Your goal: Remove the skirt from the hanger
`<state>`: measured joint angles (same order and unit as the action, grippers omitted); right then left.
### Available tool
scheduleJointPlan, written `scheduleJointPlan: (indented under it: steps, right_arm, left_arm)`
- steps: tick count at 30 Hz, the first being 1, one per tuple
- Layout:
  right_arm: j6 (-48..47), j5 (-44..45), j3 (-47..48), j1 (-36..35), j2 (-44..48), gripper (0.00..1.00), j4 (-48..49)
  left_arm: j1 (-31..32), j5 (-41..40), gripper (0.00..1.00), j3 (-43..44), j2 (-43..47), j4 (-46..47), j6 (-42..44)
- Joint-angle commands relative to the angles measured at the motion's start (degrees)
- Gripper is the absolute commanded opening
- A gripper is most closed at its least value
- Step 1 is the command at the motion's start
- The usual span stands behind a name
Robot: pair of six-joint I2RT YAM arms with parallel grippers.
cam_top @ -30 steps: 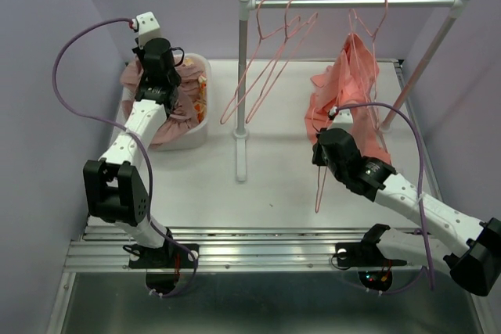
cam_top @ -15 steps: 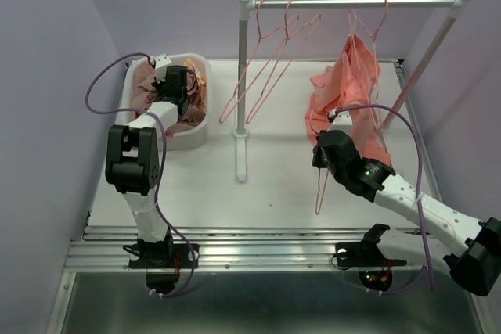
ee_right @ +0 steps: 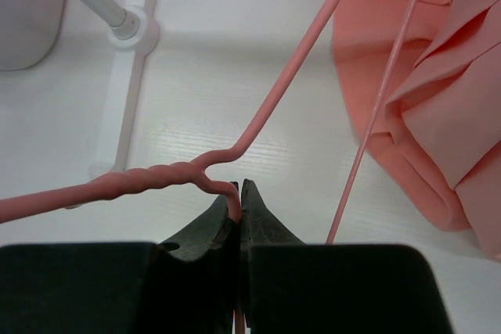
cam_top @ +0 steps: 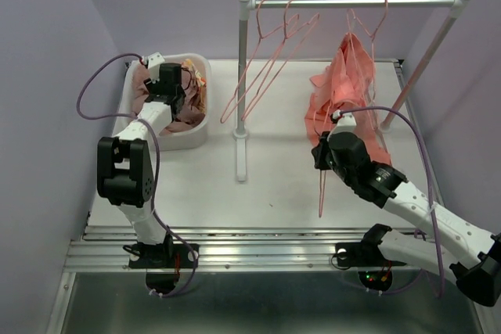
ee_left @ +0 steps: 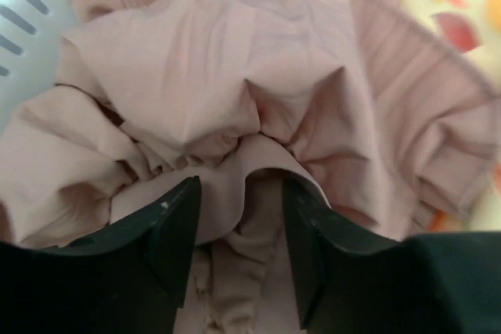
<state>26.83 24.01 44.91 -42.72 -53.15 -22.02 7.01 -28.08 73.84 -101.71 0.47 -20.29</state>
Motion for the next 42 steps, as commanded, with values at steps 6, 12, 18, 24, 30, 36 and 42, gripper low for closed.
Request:
scheduleJointPlan:
  steps: [6,12,18,24,30,36,42]
  right_arm:
    - [-3.45,-8.97,6.42,0.44,4.45,0.01,-3.90]
    - [-3.19,-11.09,14.23,0.44,2.26,0.01,-5.31]
    - [-4.77,-6.71,26.62,0.44,-5.91,0.01,-7.60]
    - [-5.73,-5.90,37.69,2.37,-14.07,0.01,-8.39]
    - [-7.58,-5.99,47.46,6.76,-20.50,0.01,-10.32]
    - [-10.48,-7.04,55.28,9.93,-24.28,0.01,-10.24]
    - [-12.76,-8.89,61.08,13.01,-29.20,0.01,-9.97]
  left_arm:
    - [-0.15,4.43,0.99,0.07,14.60,-5.65,-1.59]
    - [-0.06,6.28,0.99,0.42,23.82,-10.65,-4.23]
    - [0.11,4.52,0.99,-0.45,29.72,-15.67,-7.30]
    - [0.20,5.13,0.99,-6.95,36.40,-15.94,-9.67]
    - [0.20,3.99,0.99,-11.17,40.27,-17.26,-12.13]
    - [0.73,4.61,0.99,-12.32,41.86,-17.70,-12.49]
    - [0.90,4.43,0.99,-11.97,40.55,-17.17,-12.31]
